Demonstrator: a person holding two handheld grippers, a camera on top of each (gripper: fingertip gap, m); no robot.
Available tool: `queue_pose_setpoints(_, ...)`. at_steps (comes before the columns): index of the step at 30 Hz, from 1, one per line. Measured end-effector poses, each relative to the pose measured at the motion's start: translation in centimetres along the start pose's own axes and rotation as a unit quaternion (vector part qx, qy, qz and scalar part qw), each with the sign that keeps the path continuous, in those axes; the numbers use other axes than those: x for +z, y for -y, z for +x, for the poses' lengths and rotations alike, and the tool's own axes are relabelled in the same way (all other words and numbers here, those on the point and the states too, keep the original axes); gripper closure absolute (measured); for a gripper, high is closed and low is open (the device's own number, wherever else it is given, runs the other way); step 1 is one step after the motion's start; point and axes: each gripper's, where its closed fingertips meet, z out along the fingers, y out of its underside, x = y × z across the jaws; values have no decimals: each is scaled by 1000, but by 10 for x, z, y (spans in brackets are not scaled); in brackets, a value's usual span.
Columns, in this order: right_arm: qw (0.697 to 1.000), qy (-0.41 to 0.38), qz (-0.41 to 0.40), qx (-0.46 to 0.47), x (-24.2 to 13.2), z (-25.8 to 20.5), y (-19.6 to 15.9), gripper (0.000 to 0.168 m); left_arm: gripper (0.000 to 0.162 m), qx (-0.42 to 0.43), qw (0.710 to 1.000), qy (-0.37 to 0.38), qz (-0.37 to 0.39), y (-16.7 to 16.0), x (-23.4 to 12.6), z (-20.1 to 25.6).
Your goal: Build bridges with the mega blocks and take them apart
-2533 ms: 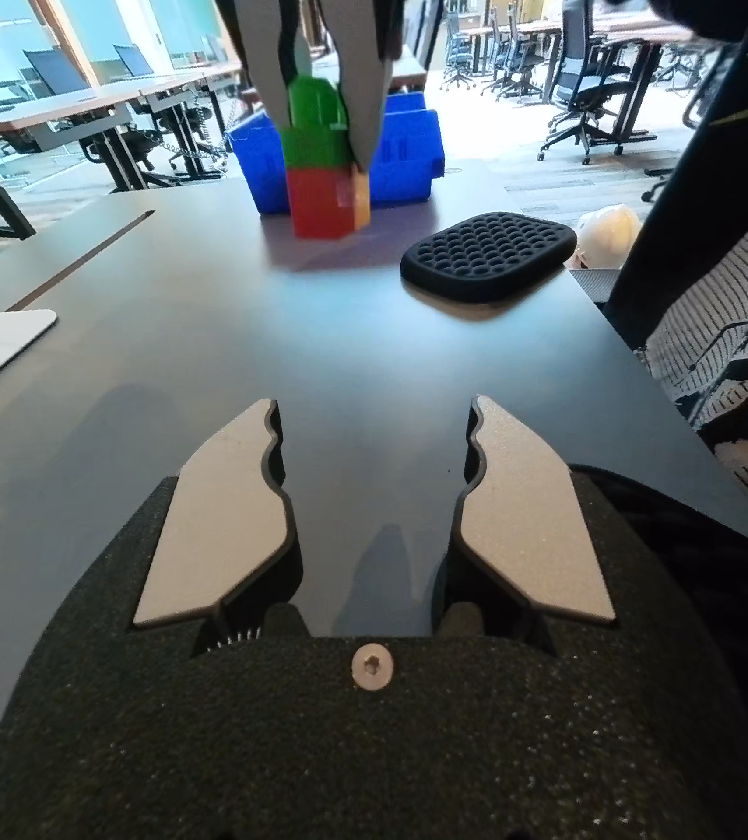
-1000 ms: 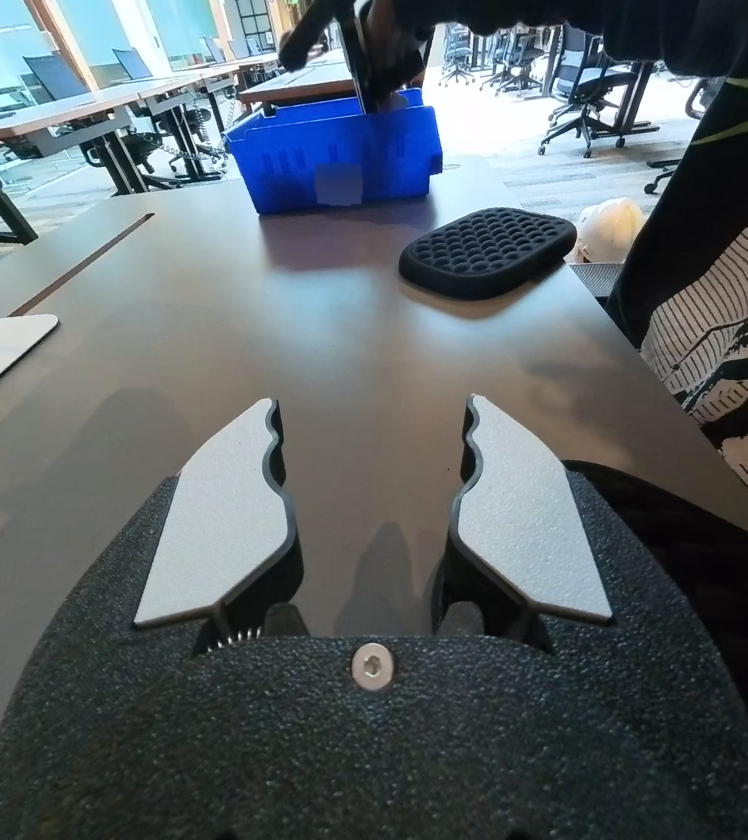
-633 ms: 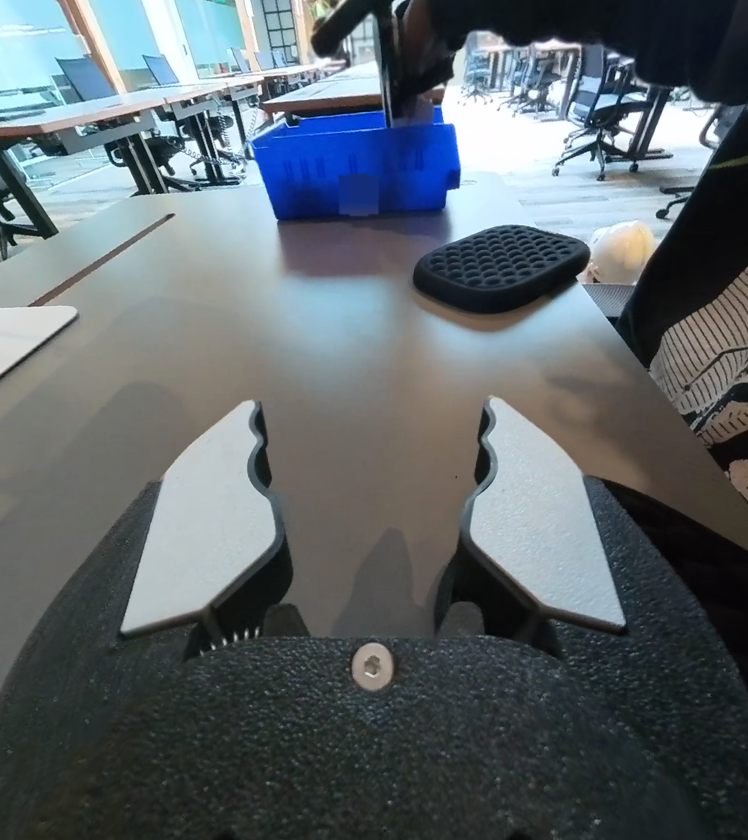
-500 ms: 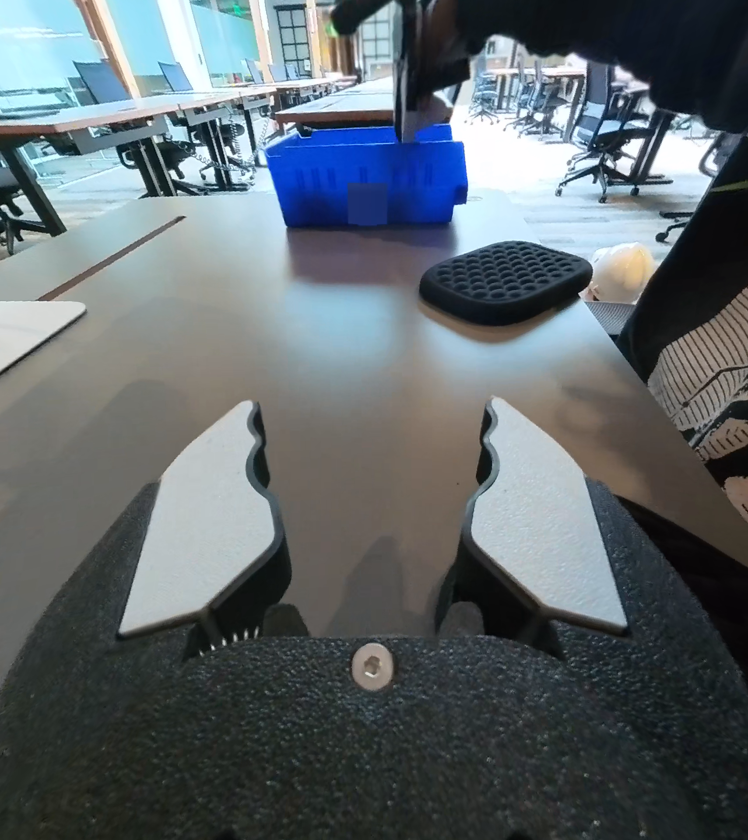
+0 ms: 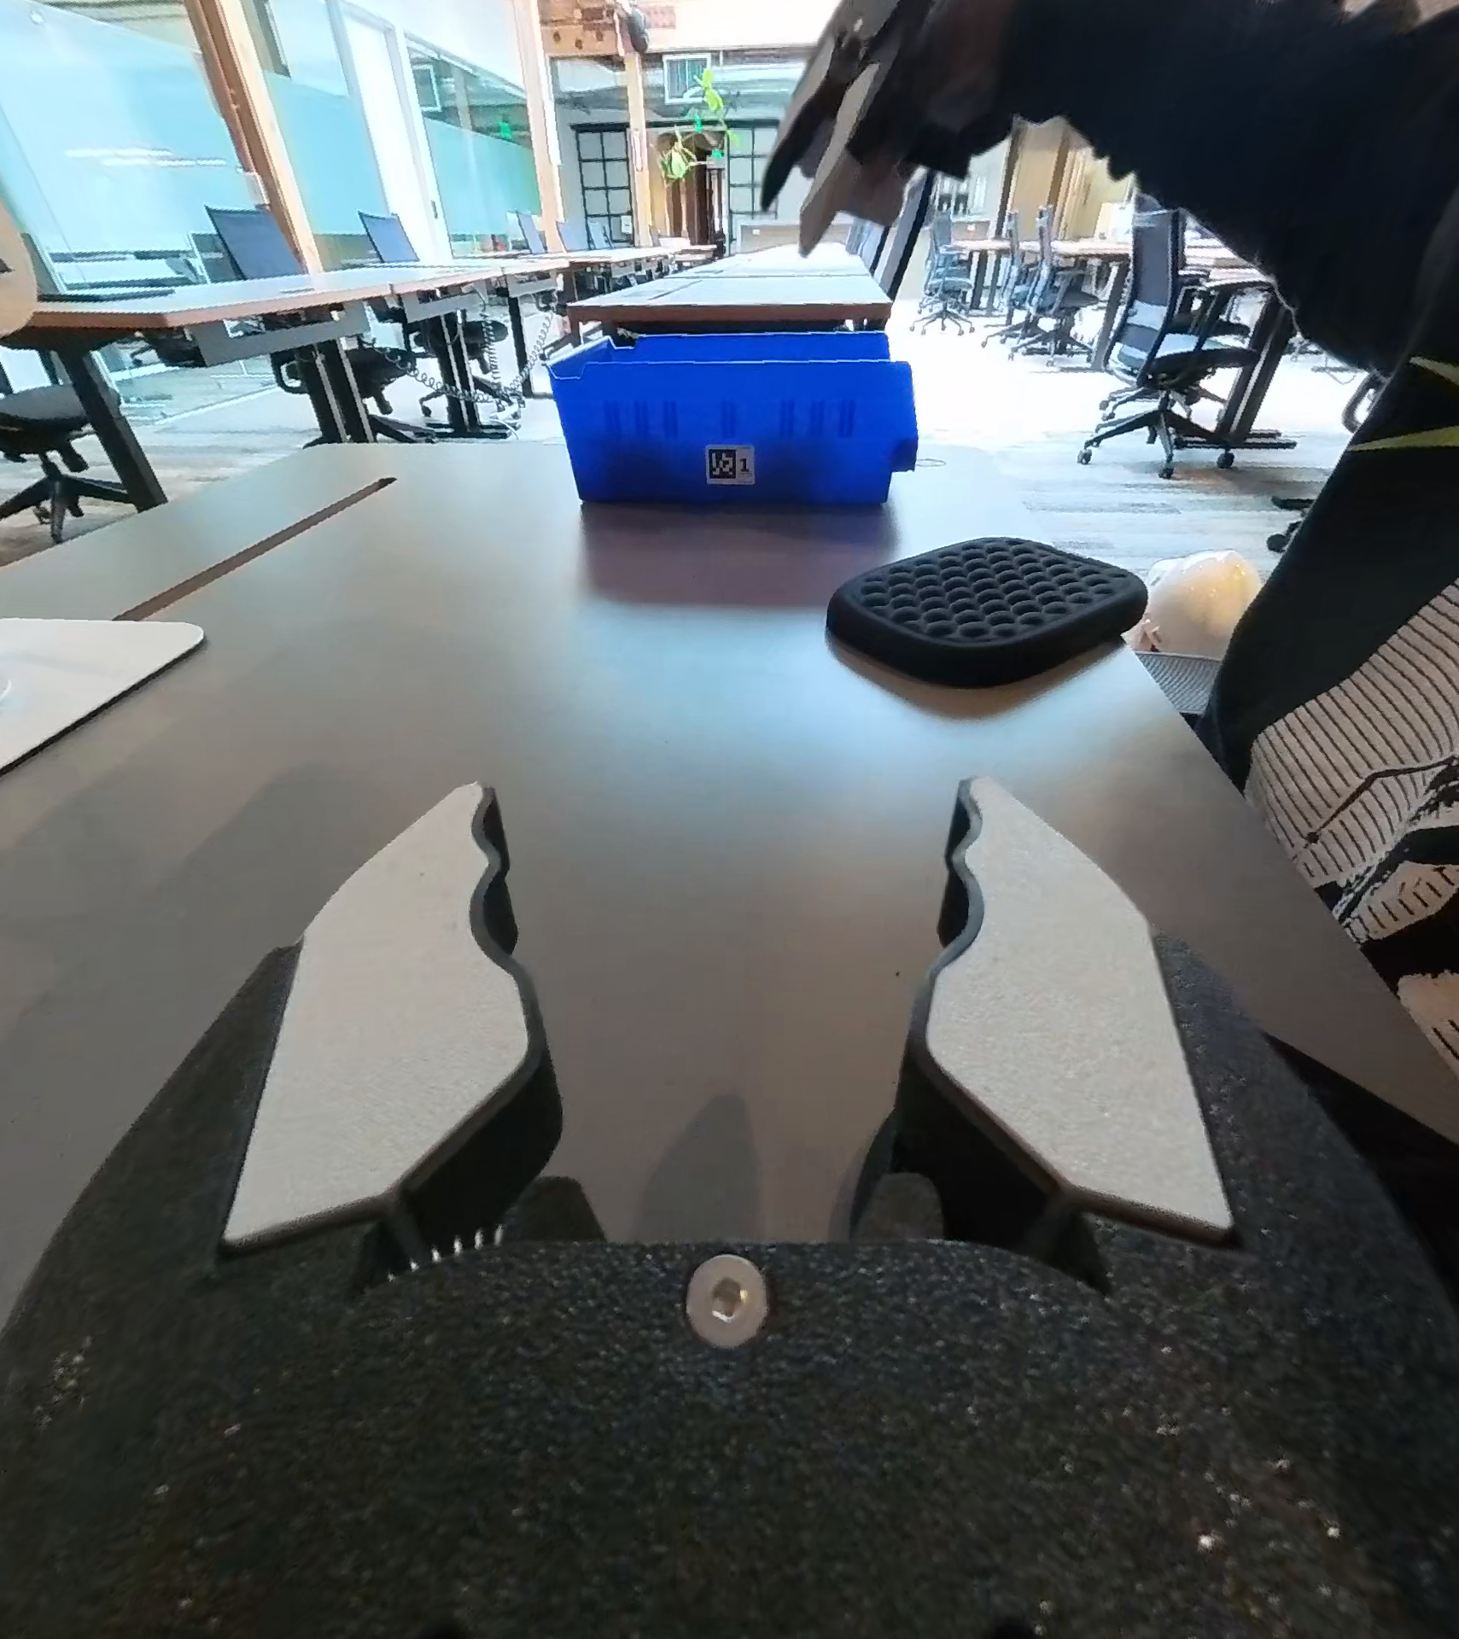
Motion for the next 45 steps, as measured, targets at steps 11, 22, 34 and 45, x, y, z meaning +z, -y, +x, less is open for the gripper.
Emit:
queue_pose_setpoints(11,978,82,155,-116,-39,-133,84,92,78,16,1000,4,22,6,-2,1)
queue_pose_setpoints(22,882,274,321,-210,-32,-307,126,97,92,54,996,44,53,30,-12,0)
queue_pose_setpoints(34,807,373,441,-126,7,-333,143,99,109,87,921,370,-91,102,-159,-20)
queue_pose_setpoints(45,808,388,382,-224,20,-368,114,104,117,-145,737,534,-388,24,-387,-11)
